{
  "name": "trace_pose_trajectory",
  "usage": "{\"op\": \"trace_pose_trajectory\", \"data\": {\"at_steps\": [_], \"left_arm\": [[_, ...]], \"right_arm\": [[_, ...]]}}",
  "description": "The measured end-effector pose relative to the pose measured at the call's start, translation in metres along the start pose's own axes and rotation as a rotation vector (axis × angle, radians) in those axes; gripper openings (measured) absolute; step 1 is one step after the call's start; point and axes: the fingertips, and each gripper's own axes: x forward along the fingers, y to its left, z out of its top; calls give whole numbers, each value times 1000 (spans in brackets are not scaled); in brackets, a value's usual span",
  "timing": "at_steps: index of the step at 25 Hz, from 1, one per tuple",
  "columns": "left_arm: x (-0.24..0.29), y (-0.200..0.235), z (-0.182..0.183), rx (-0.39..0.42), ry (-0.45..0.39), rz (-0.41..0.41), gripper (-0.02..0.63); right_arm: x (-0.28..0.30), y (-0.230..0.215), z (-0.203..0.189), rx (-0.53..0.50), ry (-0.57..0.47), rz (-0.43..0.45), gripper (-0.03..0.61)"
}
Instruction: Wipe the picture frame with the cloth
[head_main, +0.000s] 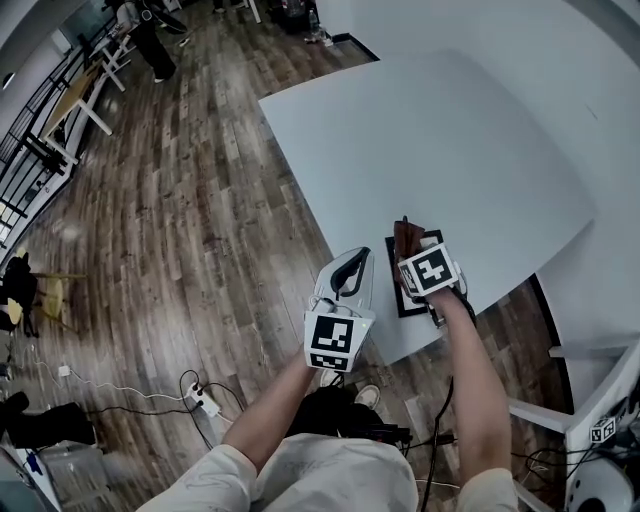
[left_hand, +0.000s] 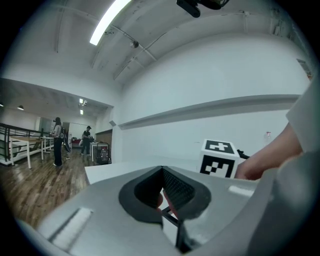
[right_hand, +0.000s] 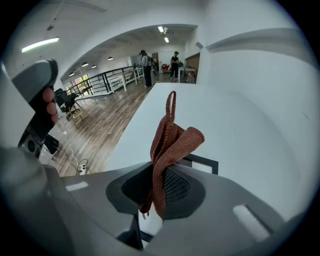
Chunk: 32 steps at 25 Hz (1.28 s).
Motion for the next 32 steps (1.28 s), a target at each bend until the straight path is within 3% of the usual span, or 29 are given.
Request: {"op": "trace_pose_trajectory", "data": {"at_steps": [4,10,19,23,27,32], "left_arm": [[2,10,-6,-5,12,4,0],[4,14,-11,-18,23,-4,0],[8,1,-20,-25,38,-21,0],[7,2,-20,-26,41,-21,0],[5,1,-16,-26,37,-25,0],[7,5,-10,-33,23,-10,0]], "right_arm": [[24,5,4,19,95,23,78],[30,-6,-3,30,129,-9,78],[12,-86,-46,88,209,-137,78],[3,-101,-53,135,208,-154,78],[-5,-88,-44,135,175,-121,78],[-16,-37,-21,74,160,66,78]]}}
